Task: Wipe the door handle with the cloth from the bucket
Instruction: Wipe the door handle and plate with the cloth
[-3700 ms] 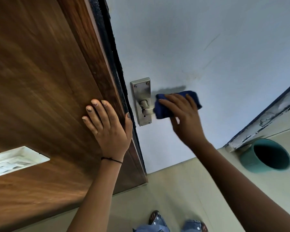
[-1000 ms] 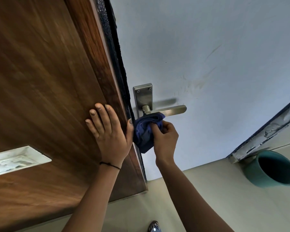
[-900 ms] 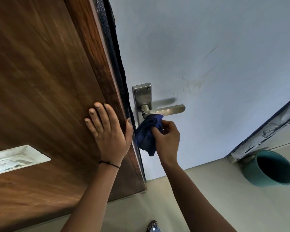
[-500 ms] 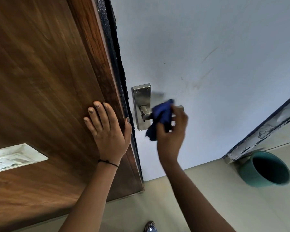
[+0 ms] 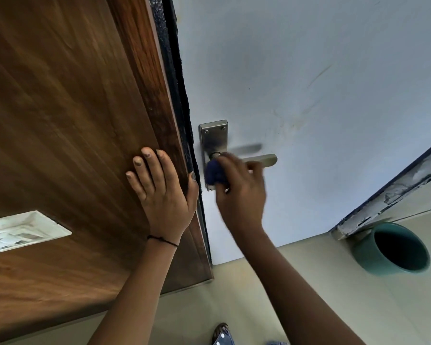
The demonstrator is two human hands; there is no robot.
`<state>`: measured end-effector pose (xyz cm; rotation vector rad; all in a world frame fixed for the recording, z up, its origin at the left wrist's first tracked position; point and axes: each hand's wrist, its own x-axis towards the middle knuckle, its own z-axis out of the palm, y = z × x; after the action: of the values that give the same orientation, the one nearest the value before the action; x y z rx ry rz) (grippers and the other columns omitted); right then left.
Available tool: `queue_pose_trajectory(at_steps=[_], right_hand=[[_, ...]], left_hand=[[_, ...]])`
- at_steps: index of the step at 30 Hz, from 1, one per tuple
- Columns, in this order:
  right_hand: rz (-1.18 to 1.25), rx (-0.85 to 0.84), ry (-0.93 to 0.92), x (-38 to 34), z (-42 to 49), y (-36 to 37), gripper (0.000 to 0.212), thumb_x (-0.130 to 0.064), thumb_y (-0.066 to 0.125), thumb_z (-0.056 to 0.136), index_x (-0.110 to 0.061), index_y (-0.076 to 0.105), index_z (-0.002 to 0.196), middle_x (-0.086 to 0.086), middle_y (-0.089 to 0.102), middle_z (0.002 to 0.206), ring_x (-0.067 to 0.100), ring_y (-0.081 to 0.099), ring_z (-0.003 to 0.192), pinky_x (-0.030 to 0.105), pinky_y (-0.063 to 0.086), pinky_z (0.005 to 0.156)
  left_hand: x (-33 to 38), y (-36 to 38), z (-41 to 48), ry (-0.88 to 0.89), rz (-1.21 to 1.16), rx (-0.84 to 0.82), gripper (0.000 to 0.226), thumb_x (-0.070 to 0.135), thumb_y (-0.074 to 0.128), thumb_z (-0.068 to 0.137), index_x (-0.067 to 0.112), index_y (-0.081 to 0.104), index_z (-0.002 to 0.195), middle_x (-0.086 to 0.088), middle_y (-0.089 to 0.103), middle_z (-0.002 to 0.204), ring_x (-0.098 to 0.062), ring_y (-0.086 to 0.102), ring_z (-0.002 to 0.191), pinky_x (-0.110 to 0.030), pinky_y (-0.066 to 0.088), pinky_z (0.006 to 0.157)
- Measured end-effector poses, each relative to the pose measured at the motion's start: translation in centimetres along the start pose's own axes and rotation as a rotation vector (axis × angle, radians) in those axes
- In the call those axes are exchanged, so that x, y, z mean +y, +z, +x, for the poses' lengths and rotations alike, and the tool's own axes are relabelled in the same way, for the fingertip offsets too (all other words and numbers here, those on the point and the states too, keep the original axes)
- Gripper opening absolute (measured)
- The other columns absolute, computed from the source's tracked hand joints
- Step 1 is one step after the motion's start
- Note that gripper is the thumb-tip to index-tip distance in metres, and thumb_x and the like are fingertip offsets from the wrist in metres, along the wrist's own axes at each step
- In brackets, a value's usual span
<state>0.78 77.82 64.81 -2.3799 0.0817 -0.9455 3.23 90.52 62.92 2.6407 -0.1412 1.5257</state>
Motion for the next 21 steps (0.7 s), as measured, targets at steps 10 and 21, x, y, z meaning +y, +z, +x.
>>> queue_pose_trajectory(at_steps=[10, 21], right_hand=[[-0.165, 0.023, -0.027, 2.9, 2.0, -1.0, 0.032, -0.007, 0.061, 0.069, -0.018, 0.072, 0.098, -0.006, 0.074, 0.107, 0.031, 0.053, 0.088, 0.033, 0.039, 0.069], [-0.019, 0.021, 0.095, 4.9, 2.4, -2.1, 0.038, -0.007, 0.06, 0.07, -0.024, 0.072, 0.101, -0.01, 0.072, 0.112, 0.029, 0.05, 0.098, 0.045, 0.048, 0.074]], left_hand=[[0.0, 0.1, 0.1, -0.002, 0.009, -0.003, 0.085, 0.04, 0.044, 0.092, 0.009, -0.012, 0.148, -0.013, -0.023, 0.155, -0.02, -0.023, 0.144, -0.041, -0.01, 0.118], [0.0, 0.1, -0.2, -0.005, 0.019, 0.0, 0.084, 0.04, 0.043, 0.093, 0.009, -0.013, 0.148, -0.024, 0.013, 0.143, -0.02, -0.024, 0.143, -0.041, -0.01, 0.117]])
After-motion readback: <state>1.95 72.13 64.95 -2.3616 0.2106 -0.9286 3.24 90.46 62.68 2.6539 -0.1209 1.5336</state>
